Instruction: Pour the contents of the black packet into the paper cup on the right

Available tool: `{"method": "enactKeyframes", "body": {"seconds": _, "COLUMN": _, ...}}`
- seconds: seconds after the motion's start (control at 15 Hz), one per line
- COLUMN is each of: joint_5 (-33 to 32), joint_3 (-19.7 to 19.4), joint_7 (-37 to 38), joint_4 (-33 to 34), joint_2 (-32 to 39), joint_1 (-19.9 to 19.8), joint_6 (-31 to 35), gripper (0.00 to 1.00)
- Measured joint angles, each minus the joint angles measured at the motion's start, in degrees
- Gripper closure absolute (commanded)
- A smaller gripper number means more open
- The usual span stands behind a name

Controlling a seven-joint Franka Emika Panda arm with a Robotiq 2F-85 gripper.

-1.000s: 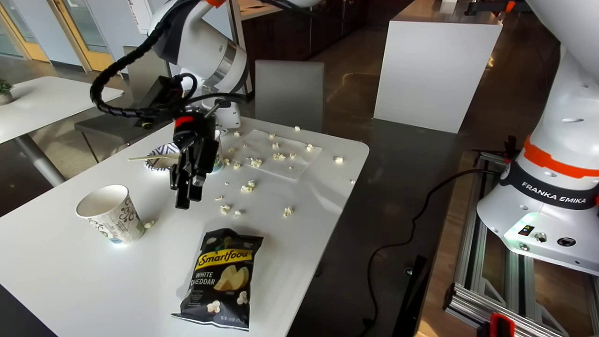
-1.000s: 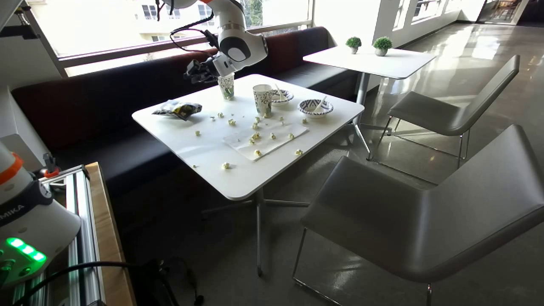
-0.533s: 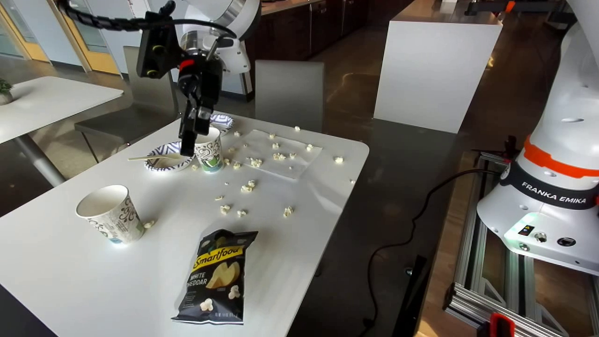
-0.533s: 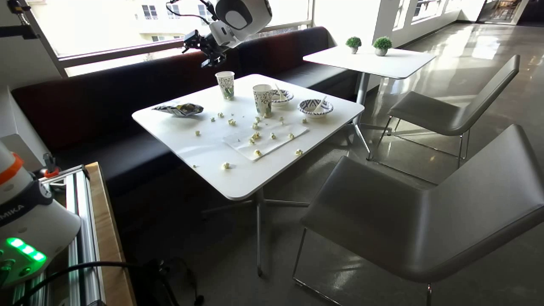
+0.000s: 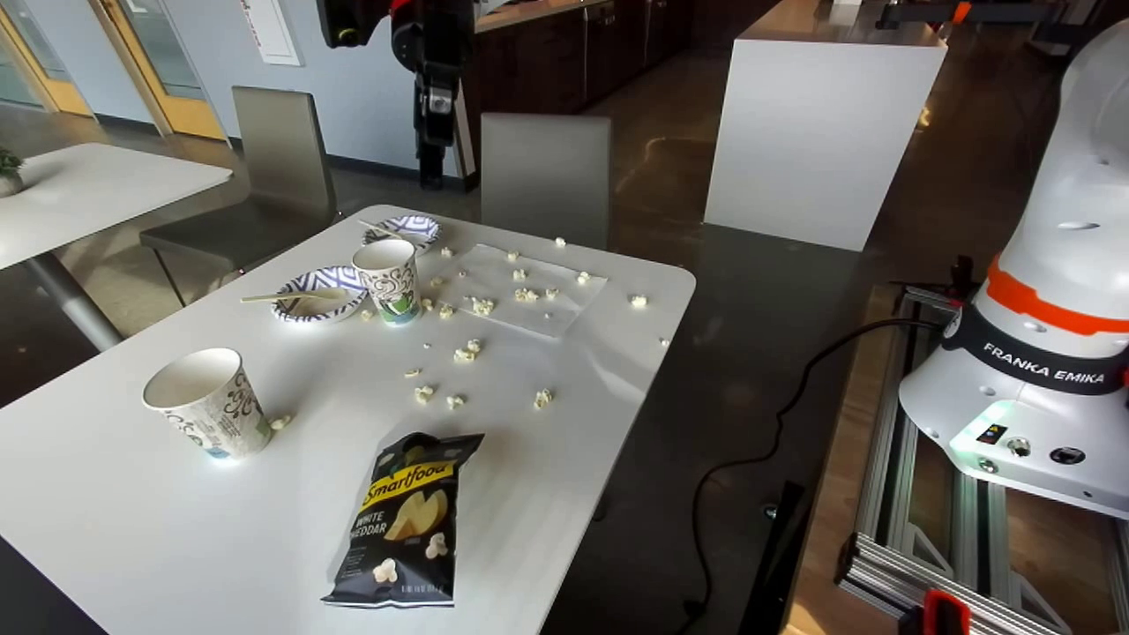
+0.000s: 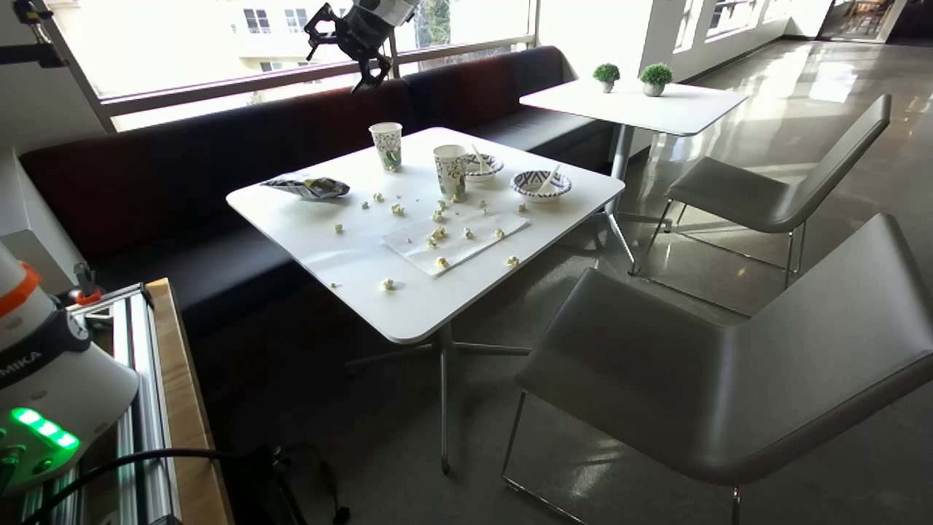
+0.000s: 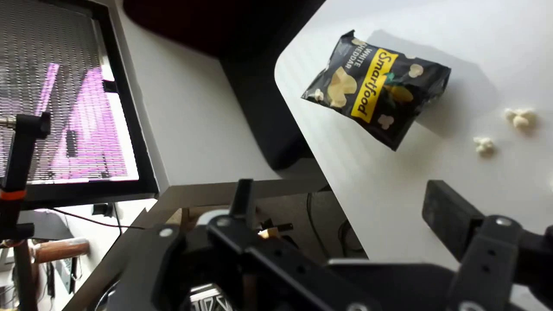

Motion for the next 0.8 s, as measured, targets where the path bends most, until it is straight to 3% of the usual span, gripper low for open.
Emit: {"method": "enactKeyframes", "body": {"seconds": 0.8, "joint_5": -31.38, "joint_3": 1.50, "joint_7": 14.85, "joint_4": -6.28, "joint_2": -16.63, "joint_1": -2.85, "joint_6": 7.00, "gripper": 0.00}}
